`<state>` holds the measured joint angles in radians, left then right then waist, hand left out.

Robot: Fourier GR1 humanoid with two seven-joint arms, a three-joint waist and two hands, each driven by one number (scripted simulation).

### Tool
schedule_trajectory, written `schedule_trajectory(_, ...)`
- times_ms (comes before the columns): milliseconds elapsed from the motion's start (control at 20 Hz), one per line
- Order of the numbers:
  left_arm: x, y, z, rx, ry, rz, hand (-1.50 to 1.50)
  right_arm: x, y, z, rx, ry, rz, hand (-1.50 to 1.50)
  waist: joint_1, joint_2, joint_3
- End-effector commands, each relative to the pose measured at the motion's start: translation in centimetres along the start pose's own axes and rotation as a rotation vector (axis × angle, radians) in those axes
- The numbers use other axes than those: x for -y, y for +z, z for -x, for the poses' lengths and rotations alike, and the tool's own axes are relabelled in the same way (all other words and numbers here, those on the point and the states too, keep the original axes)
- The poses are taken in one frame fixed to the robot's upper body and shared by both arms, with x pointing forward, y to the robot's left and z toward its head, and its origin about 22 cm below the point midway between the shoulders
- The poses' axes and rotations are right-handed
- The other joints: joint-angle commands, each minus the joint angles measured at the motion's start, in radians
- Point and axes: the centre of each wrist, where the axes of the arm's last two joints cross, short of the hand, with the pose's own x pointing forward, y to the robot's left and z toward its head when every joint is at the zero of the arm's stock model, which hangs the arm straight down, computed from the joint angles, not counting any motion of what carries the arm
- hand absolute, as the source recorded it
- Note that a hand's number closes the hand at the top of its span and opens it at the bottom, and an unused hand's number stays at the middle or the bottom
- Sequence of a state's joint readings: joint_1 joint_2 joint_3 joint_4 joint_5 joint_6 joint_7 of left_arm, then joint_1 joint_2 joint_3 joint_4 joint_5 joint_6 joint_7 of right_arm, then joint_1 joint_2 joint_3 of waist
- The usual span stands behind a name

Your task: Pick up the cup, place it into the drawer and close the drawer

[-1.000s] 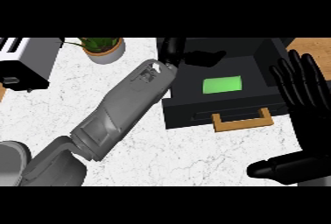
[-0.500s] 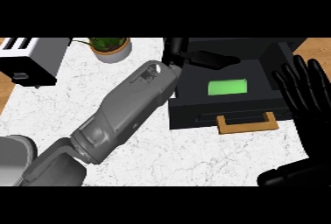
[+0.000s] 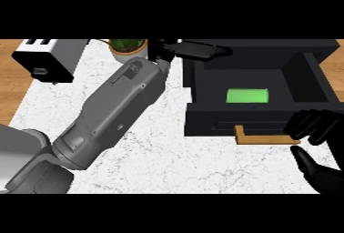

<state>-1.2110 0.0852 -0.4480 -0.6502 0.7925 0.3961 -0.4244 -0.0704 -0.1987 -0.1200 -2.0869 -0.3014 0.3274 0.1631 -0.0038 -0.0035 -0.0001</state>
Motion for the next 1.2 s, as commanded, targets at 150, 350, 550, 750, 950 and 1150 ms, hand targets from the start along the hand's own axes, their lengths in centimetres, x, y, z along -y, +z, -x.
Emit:
schedule_trajectory(150,-5.0,2.8,-0.2,-0.010,0.051,-0.108,-1.50,-0.6,0.1,-1.2,-0.065,0.165,-0.085,1.50,0.035,-0.009,-0.001)
schedule_trajectory(350,-7.6,5.9,-0.5,-0.040,0.059,-0.111,-1.50,0.0,0.9,0.8,-0.132,0.253,-0.106,1.50,0.049,-0.009,0.000)
schedule_trajectory(550,-13.0,8.7,-2.3,-0.040,0.057,-0.142,-1.50,-0.6,0.3,1.5,-0.162,0.287,-0.096,1.50,0.045,-0.005,0.000)
schedule_trajectory(750,-14.9,12.7,-2.4,-0.034,0.052,-0.163,-1.50,-1.4,0.3,1.8,-0.179,0.343,-0.102,1.50,0.022,-0.002,0.000)
schedule_trajectory(950,-17.6,15.5,-1.7,-0.051,0.074,-0.164,-1.50,-1.5,-0.7,4.0,-0.200,0.547,-0.235,1.50,0.040,0.002,0.000)
schedule_trajectory(1150,-18.8,16.9,-1.7,-0.061,0.074,-0.168,-1.50,-2.6,-0.5,4.5,-0.193,0.745,-0.337,1.50,0.027,0.002,0.000)
